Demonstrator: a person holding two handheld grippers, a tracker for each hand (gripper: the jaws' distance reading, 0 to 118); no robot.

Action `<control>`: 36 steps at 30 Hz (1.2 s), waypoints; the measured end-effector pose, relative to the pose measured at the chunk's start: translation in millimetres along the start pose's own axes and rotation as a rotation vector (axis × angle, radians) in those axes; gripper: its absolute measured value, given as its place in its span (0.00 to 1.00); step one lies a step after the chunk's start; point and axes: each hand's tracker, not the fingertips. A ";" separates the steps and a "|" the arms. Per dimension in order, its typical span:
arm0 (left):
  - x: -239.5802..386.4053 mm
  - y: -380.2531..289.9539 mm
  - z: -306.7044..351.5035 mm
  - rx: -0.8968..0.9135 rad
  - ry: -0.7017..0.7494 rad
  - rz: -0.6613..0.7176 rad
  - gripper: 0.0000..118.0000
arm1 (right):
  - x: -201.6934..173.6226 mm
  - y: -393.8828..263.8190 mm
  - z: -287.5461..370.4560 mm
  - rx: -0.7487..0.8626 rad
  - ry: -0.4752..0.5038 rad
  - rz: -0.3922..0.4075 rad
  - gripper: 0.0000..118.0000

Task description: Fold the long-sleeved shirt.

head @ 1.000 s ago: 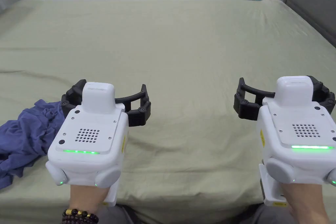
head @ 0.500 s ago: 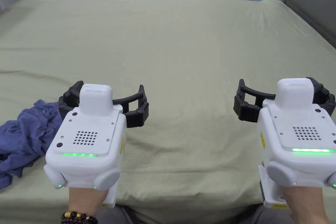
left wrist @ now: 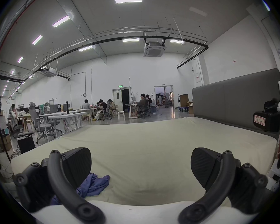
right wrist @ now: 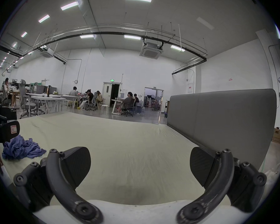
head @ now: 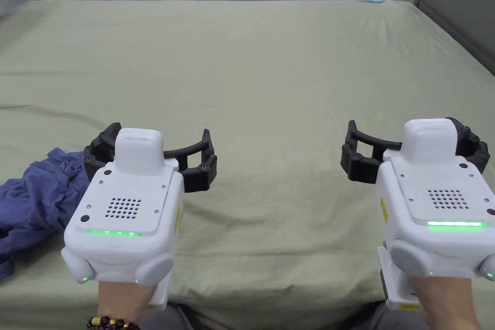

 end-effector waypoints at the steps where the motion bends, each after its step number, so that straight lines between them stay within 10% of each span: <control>1: -0.1 0.0 0.1 0.000 0.000 0.001 1.00 | 0.0 0.2 -0.1 -0.001 -0.001 0.002 1.00; 20: 1.4 2.5 0.3 -0.005 0.011 -0.009 0.95 | 3.6 0.8 1.0 0.003 -0.019 -0.006 0.99; 23: 4.5 5.6 5.7 -0.012 0.049 0.001 0.70 | 6.1 1.7 4.2 -0.019 0.018 -0.025 0.89; 24: 5.7 3.6 6.0 0.009 0.067 -0.010 0.18 | 7.7 2.0 5.0 -0.020 0.033 -0.042 0.60; 25: 7.8 2.5 5.3 -0.009 0.072 -0.030 0.00 | 6.7 1.7 3.0 -0.028 0.006 -0.034 0.13; 26: 8.4 2.1 4.5 -0.011 0.056 -0.021 0.00 | 7.1 3.0 5.0 -0.045 -0.110 0.026 0.00; 36: 3.8 -0.4 0.7 -0.030 0.060 -0.009 0.00 | 4.7 5.7 1.9 -0.040 -0.028 -0.034 0.00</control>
